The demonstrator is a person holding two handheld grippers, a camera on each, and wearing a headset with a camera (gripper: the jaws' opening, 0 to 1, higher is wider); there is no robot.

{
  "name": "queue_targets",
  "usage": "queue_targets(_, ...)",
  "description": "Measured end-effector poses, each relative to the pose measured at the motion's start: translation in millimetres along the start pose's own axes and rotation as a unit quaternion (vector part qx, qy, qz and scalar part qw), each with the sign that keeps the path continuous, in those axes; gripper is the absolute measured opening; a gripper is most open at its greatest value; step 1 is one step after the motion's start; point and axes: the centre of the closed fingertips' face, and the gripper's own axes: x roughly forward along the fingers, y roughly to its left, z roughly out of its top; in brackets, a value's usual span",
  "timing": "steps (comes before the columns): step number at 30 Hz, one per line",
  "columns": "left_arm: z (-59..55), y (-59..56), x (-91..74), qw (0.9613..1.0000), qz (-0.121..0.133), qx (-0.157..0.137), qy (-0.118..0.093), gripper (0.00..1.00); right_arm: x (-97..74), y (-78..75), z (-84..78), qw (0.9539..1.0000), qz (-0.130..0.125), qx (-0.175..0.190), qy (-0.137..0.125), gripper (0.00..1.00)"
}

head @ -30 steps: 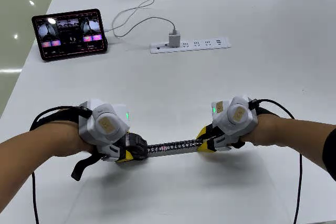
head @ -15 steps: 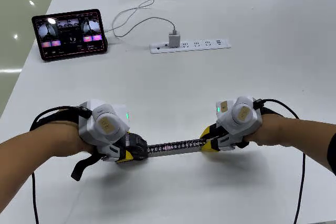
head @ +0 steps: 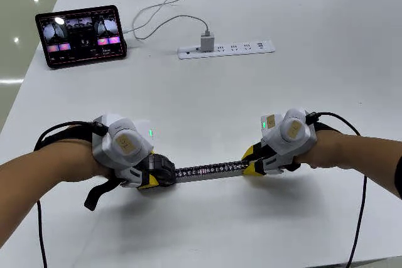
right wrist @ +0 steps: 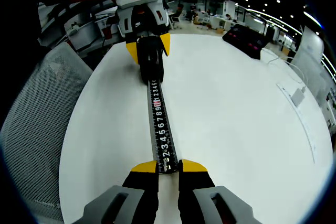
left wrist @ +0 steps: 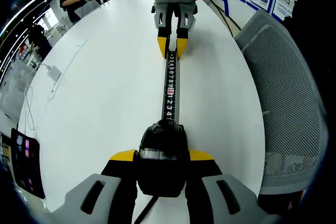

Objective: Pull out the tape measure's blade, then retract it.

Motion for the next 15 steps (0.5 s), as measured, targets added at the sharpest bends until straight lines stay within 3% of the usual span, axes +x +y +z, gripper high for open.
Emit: queue_targets(15, 0.7, -0.8, -0.2, 1.0, 0.0, 0.0, 0.0, 0.29, -6.0, -0.4, -5.5, 1.0, -0.002, 0.004, 0.001, 0.09)
